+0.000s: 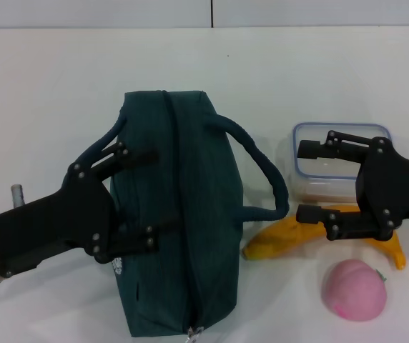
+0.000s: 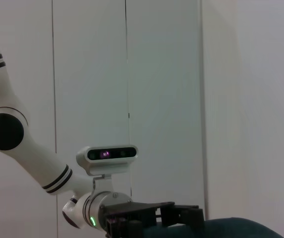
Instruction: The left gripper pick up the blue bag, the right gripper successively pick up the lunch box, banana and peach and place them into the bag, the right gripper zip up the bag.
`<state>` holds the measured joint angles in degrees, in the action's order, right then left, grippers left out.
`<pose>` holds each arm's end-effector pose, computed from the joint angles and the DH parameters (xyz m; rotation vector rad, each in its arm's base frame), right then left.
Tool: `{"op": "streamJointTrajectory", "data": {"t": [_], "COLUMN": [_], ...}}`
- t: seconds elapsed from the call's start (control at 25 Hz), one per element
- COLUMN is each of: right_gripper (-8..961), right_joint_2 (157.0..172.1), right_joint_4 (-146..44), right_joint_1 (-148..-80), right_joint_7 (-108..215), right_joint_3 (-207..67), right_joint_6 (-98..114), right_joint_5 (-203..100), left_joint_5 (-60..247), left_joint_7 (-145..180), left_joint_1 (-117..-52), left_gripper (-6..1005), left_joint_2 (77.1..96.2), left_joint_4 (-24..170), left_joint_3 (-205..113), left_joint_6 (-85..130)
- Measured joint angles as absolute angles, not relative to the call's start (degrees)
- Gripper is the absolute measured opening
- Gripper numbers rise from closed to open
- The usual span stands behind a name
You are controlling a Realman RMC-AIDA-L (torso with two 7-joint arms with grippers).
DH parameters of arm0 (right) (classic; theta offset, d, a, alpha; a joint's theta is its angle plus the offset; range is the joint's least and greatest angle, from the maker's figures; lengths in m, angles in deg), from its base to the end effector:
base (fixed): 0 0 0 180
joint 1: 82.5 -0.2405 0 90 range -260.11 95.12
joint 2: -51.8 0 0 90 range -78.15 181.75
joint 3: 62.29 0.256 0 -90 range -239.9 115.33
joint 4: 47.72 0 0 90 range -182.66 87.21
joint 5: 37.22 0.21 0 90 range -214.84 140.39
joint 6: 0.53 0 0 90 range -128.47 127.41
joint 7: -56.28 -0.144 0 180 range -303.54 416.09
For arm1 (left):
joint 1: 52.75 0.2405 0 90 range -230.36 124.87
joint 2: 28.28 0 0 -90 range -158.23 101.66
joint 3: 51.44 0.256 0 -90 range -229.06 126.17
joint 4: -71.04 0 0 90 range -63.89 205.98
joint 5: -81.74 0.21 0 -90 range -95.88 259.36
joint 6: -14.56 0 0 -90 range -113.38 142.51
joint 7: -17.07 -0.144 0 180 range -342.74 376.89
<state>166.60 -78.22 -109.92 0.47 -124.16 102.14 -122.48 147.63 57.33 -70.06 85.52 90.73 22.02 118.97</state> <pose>0.2259 0.2914 0.0021 -2.7916 -0.0038 1.1591 -0.2726 0.2357 -0.0036 -2.5142 -0.0964 -1.2721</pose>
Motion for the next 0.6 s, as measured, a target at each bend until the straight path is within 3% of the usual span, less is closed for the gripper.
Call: {"op": "streamJointTrajectory", "data": {"t": [0.6], "right_gripper": [802], "right_joint_2": [166.76], "right_joint_4": [-78.22], "right_joint_1": [-109.66], "right_joint_7": [0.47], "right_joint_3": [-123.75], "right_joint_6": [101.89], "right_joint_5": [-122.33], "left_joint_5": [146.85], "left_joint_7": [65.98], "left_joint_1": [-68.96], "left_gripper": [873], "left_joint_2": [85.25], "left_joint_4": [96.10], "left_joint_3": [18.71], "left_joint_6": [119.72]}}
